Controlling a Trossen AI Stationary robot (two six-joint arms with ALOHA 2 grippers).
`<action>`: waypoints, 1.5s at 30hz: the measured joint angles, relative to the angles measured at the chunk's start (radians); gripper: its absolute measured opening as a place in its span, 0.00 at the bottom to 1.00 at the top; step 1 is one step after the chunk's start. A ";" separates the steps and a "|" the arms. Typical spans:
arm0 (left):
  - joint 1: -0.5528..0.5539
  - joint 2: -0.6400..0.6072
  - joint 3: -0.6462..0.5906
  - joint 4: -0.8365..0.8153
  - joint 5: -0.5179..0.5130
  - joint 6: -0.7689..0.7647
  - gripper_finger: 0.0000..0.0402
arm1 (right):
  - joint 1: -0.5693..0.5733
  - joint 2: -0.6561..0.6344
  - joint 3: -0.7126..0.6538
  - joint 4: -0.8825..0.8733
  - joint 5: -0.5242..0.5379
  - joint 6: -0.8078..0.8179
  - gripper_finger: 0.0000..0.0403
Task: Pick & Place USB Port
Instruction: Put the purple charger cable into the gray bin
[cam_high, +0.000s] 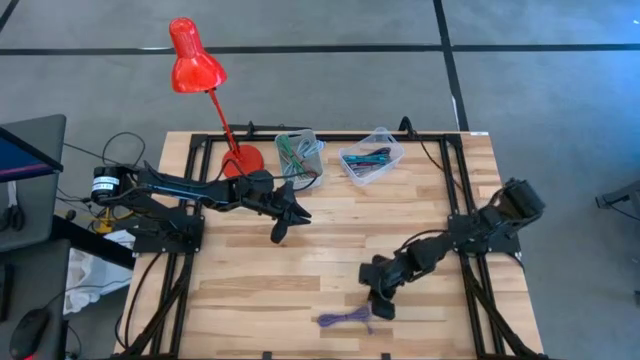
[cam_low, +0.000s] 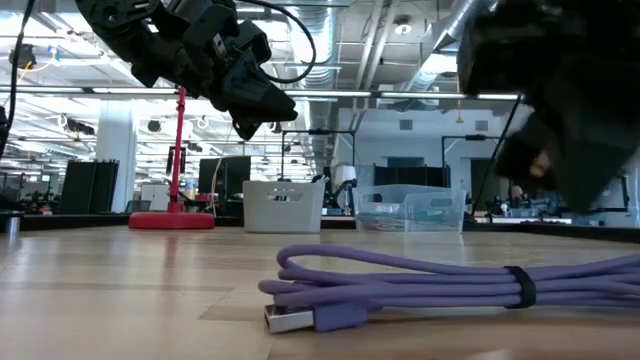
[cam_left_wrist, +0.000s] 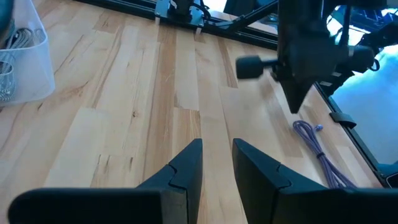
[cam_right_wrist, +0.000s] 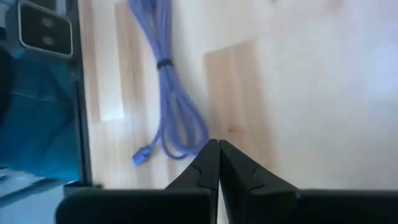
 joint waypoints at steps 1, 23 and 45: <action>0.000 0.000 0.000 0.000 0.000 0.000 0.22 | -0.006 -0.020 0.000 -0.018 0.021 -0.014 0.00; 0.000 0.000 0.000 0.000 0.000 -0.001 0.22 | -0.028 0.027 0.106 -0.044 -0.086 0.139 0.19; 0.000 0.000 0.000 -0.014 0.000 -0.002 0.22 | 0.024 0.237 0.416 -0.392 0.024 0.092 0.32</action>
